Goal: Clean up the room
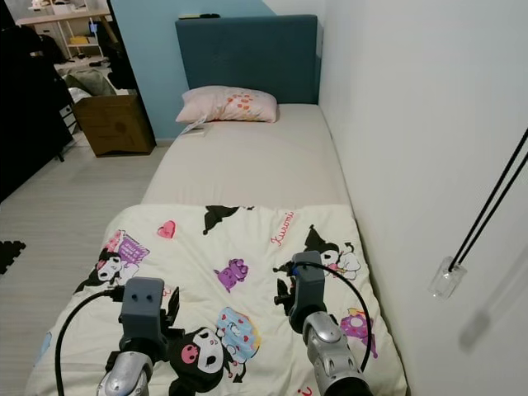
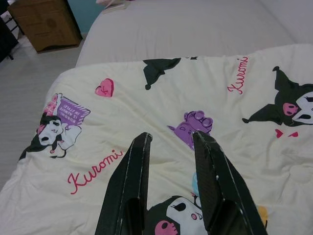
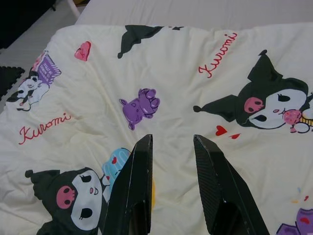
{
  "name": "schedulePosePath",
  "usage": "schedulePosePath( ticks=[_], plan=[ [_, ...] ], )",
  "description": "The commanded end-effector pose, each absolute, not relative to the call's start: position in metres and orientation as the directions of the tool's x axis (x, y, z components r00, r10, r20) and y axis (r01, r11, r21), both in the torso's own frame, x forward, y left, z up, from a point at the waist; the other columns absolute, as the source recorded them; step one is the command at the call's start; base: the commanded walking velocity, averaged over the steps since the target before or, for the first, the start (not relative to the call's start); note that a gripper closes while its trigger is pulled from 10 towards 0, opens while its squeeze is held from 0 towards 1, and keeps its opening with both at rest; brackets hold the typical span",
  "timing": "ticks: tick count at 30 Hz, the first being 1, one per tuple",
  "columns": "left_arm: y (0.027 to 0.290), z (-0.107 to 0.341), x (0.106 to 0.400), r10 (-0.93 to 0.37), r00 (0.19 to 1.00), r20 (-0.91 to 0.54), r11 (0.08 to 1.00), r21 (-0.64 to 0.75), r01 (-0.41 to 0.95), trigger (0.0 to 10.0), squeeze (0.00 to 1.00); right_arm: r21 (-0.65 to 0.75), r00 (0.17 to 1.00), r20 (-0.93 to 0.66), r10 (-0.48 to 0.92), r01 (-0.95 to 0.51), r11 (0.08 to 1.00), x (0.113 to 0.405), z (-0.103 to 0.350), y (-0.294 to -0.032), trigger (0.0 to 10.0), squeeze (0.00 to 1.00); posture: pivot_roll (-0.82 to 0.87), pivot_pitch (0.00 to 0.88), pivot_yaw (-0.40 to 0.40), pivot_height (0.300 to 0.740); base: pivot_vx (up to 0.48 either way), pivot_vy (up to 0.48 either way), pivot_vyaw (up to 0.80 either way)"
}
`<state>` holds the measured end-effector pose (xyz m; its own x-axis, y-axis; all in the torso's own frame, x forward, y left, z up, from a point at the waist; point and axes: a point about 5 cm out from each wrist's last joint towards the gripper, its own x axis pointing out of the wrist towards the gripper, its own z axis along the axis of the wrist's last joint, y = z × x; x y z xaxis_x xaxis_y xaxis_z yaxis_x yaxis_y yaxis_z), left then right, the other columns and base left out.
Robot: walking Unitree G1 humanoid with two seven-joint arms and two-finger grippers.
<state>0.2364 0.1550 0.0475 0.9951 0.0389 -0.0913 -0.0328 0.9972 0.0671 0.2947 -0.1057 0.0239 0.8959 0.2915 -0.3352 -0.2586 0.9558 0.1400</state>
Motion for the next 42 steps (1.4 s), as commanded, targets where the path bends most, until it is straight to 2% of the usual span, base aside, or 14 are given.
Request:
schedulePosePath(
  ticks=[1,8,42],
  plan=[
    [0.1588,0.0501,0.2347,0.052,0.995,-0.080,0.997,0.064,-0.046,10.0,0.00,0.144,0.893,-0.337,0.298,-0.264,0.954,0.2948,0.0235,-0.1032,10.0,0.00,-0.03,0.000,-0.007,0.740,0.000,0.000,0.00],
    [0.1573,0.0497,0.2324,0.045,0.996,-0.083,0.998,0.052,-0.041,10.0,0.00,0.144,0.890,-0.341,0.304,-0.270,0.952,0.2947,0.0228,-0.1023,10.0,0.00,-0.03,0.000,-0.010,0.740,0.000,0.240,0.00],
    [0.1605,0.0509,0.2261,0.035,0.996,-0.079,0.998,0.063,-0.030,10.0,0.00,0.155,0.880,-0.346,0.325,-0.288,0.945,0.2906,0.0188,-0.0975,10.0,0.00,0.00,0.000,-0.017,0.740,0.000,0.414,0.00]
  ],
)
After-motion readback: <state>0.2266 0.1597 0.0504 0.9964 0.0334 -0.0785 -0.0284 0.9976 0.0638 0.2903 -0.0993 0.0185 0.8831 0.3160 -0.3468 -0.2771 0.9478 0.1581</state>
